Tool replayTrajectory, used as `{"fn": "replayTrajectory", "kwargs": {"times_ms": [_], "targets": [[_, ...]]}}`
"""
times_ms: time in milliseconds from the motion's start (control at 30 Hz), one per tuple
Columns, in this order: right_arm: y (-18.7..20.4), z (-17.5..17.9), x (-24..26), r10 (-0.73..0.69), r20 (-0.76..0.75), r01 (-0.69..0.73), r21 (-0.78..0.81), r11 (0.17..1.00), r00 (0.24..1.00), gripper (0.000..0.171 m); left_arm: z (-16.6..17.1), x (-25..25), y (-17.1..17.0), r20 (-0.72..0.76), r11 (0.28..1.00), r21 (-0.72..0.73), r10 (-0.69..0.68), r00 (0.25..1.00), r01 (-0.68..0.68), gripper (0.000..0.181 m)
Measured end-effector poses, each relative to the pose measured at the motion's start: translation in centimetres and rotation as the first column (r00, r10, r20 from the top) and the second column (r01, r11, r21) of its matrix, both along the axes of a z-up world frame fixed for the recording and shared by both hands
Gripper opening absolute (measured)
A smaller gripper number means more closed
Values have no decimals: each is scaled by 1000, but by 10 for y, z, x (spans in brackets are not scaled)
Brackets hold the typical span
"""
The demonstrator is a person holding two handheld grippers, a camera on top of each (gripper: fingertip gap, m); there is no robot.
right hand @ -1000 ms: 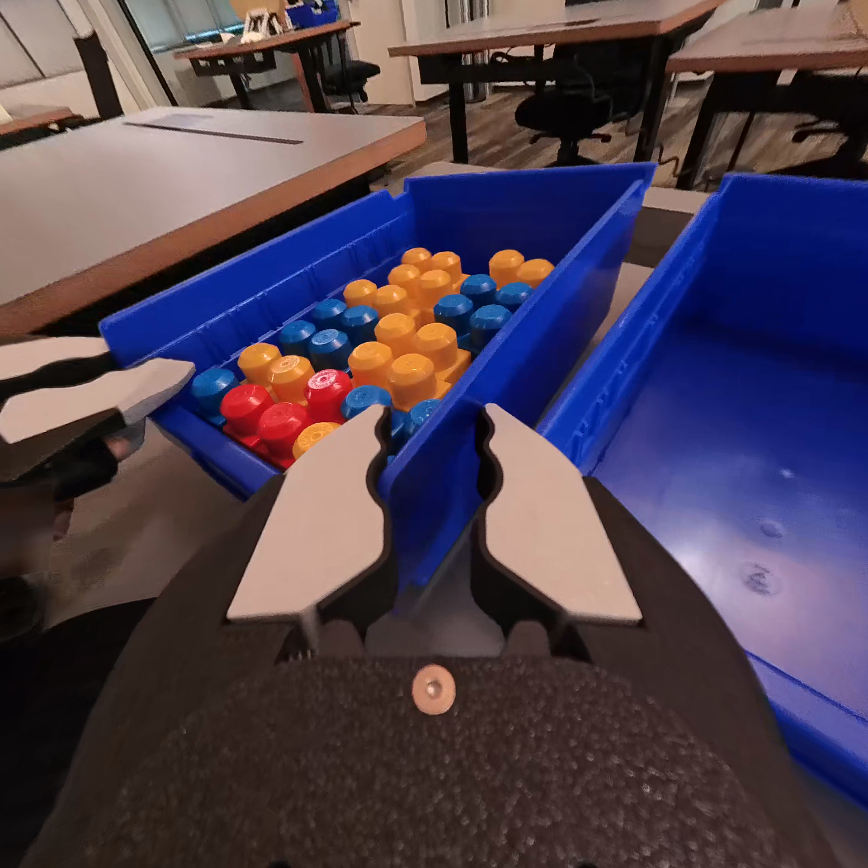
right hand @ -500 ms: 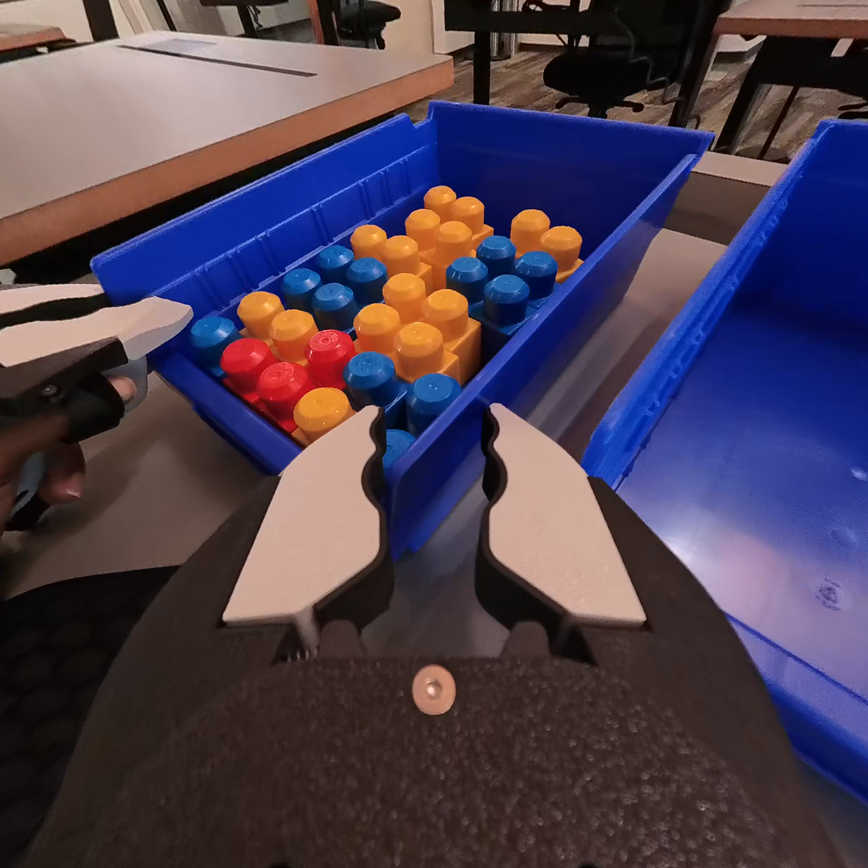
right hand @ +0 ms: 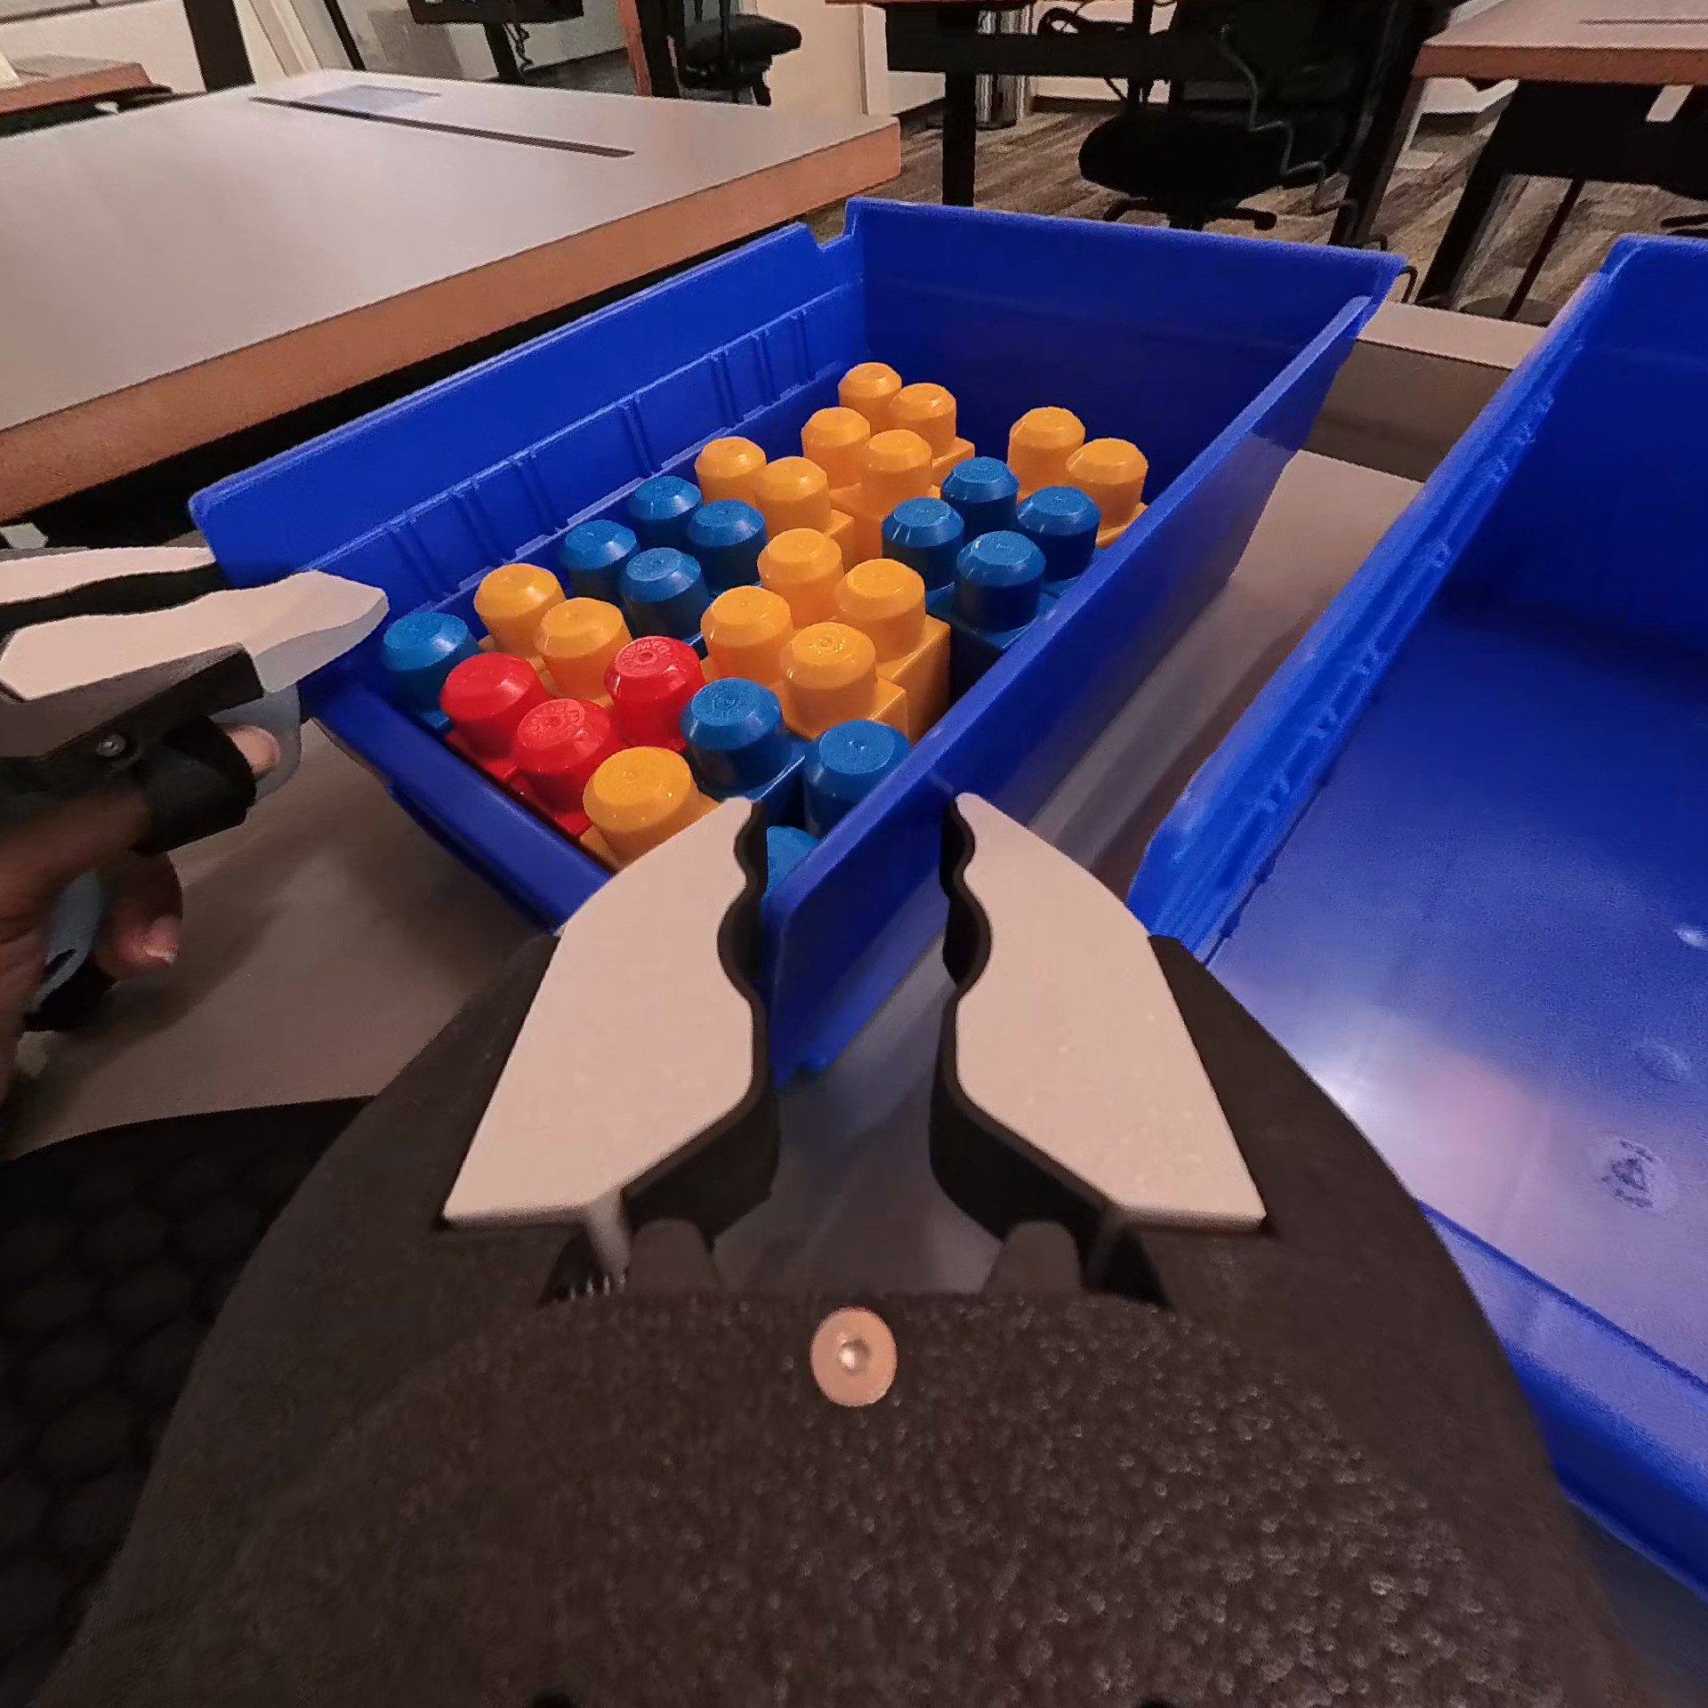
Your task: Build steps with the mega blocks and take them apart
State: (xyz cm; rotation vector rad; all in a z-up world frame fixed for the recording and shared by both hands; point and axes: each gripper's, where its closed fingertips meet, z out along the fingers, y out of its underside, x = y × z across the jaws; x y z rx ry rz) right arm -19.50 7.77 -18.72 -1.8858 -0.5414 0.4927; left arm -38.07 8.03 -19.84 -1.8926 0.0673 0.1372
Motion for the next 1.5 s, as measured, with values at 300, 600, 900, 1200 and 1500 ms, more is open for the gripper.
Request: {"fn": "replayTrajectory", "kwargs": {"times_ms": [300, 600, 900, 1200, 1500], "targets": [[-54, 27, 34, 57, -53, -54, 61, 997, 997, 30, 0, -7, 4, 26, 999, 15, 47, 999, -48, 9], [-48, 79, 184, -317, -72, 325, 270, 907, 946, 55, 1, -11, 5, 19, 997, 22, 79, 997, -79, 10], [-11, 37, 256, -497, -13, 492, 175, 853, 867, 82, 1, -11, 5, 15, 996, 26, 80, 997, -80, 10], [8, 2, 254, -507, 40, 503, 79, 861, 861, 65, 1, -11, 5, 12, 997, 27, 79, 997, -79, 11], [13, -14, 261, -534, 78, 533, 32, 845, 842, 4, 1, -11, 5, 16, 997, 29, 73, 997, -73, 10]]}}
